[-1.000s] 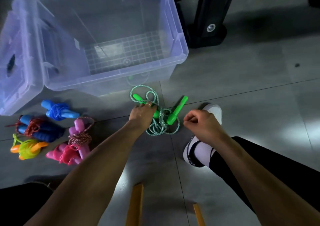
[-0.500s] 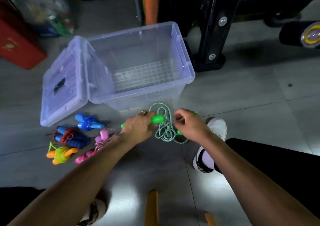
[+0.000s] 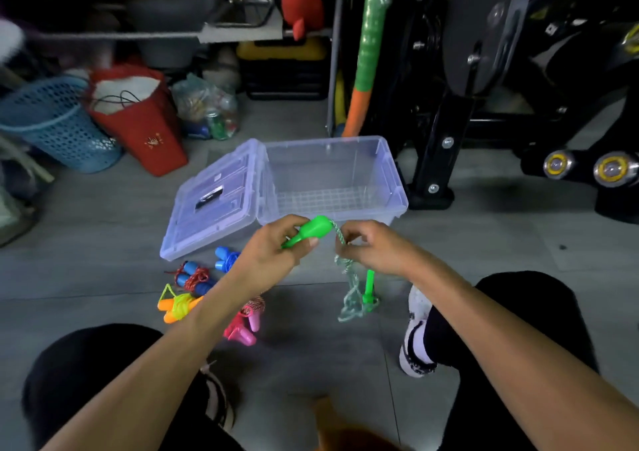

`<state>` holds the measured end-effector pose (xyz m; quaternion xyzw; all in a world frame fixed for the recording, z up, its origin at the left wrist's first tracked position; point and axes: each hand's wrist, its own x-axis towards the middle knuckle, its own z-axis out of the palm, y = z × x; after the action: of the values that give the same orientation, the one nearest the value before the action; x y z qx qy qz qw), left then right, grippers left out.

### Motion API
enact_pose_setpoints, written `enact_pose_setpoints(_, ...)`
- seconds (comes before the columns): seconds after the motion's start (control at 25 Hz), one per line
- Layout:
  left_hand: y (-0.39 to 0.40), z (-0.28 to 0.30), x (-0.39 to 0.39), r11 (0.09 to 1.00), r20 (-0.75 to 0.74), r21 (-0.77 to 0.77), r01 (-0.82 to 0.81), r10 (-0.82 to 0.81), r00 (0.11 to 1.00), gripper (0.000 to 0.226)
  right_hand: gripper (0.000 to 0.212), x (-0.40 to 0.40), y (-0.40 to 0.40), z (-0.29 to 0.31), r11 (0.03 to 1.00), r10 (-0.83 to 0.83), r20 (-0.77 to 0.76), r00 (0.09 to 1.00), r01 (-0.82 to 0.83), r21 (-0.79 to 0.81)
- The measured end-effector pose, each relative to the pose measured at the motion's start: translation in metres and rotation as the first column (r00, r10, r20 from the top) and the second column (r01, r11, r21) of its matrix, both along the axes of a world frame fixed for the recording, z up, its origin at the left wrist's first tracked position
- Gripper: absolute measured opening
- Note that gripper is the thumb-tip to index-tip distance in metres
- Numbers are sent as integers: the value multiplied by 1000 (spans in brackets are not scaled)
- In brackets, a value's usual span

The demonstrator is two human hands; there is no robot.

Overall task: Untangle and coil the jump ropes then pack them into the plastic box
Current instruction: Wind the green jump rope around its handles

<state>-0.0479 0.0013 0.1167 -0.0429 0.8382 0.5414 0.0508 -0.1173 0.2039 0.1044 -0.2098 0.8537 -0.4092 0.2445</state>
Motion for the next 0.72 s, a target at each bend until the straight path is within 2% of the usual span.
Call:
enact_pose_setpoints(0.04,-1,8,5,996,-2,74,-47,47,999,11,11,2,-3,6,996,52,-58,997,-48,75)
enact_pose_setpoints(0.12,-3,23,9,961,25,206,-185,184,983,6,15,4,-9,16,992,65,-130,989,-50,114)
enact_pose_setpoints(0.2,-8,29,11,894,81,321,-314,304,949,6,15,-1,-14,24,996,21,-177,984,-6,86)
enact_pose_setpoints(0.32,-14,29,11,771,180,445,-455,421,889,17,16,-11,-24,27,989,62,-233,970,-28,147)
enact_pose_setpoints(0.4,-13,30,6,726,218,478,-495,448,867,18,16,-16,-30,21,989,80,-242,967,-46,142)
enact_pose_setpoints(0.6,-9,35,-18,715,270,439,-544,473,839,25,19,-22,-38,18,999,42,-269,962,-47,-12)
enact_pose_setpoints(0.72,-6,42,-28,718,288,511,-473,375,881,25,10,-19,-39,20,994,49,-260,964,-72,-79)
